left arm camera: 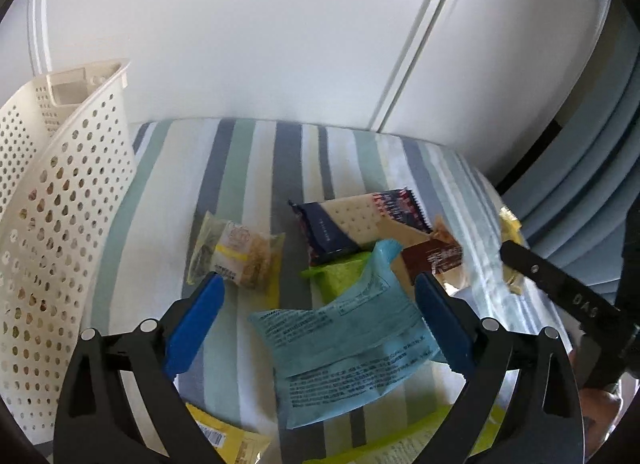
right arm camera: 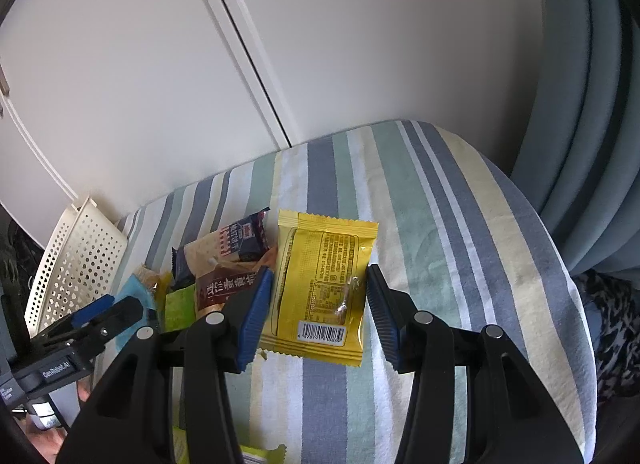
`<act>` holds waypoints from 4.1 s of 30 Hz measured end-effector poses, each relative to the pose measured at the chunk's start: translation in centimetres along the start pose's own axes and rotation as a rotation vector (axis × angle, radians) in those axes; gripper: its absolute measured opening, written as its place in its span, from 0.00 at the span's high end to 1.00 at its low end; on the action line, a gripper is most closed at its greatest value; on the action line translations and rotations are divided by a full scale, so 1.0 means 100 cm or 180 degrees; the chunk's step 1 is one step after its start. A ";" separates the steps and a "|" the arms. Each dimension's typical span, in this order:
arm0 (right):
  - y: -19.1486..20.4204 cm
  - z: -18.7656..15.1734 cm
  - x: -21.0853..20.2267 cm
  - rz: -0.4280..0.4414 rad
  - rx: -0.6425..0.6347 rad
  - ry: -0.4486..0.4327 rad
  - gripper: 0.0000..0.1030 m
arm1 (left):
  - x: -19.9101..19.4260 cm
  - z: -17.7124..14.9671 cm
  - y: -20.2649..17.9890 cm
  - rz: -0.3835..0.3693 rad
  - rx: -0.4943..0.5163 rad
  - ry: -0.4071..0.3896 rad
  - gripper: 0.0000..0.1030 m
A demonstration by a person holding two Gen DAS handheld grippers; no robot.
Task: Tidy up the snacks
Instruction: 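Grasp the light-blue pack with the left tool while the right tool holds the yellow pack, then drop the light-blue pack into the white basket with the left tool, then carry the yellow wafer pack over the basket and open the right tool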
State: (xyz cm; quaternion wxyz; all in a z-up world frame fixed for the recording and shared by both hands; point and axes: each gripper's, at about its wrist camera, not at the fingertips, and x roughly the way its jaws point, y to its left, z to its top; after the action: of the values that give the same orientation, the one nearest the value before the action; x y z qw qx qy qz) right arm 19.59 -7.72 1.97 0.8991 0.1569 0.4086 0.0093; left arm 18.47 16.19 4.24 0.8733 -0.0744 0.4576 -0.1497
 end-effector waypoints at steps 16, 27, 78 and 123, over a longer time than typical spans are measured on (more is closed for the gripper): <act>-0.006 0.000 -0.001 0.0088 0.0114 -0.0009 0.53 | 0.012 -0.035 -0.058 0.0126 0.1446 0.0316 0.06; -0.008 0.001 -0.002 0.0101 0.0175 -0.0014 0.53 | 0.040 -0.039 -0.064 0.0241 0.1478 0.0659 0.05; 0.012 -0.004 0.002 0.0105 -0.0104 0.0013 0.53 | -0.168 0.004 0.154 0.1375 -0.0959 -0.1158 0.05; 0.339 -0.036 0.003 0.1325 -0.1407 0.0207 0.45 | -0.236 -0.012 0.190 0.1672 -0.1457 -0.1722 0.03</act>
State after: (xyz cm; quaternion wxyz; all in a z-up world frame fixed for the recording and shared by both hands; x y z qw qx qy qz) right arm 20.94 25.52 9.31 0.8766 0.0375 0.3844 0.2870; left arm 8.54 41.88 16.81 0.9311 -0.1837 0.2373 0.2075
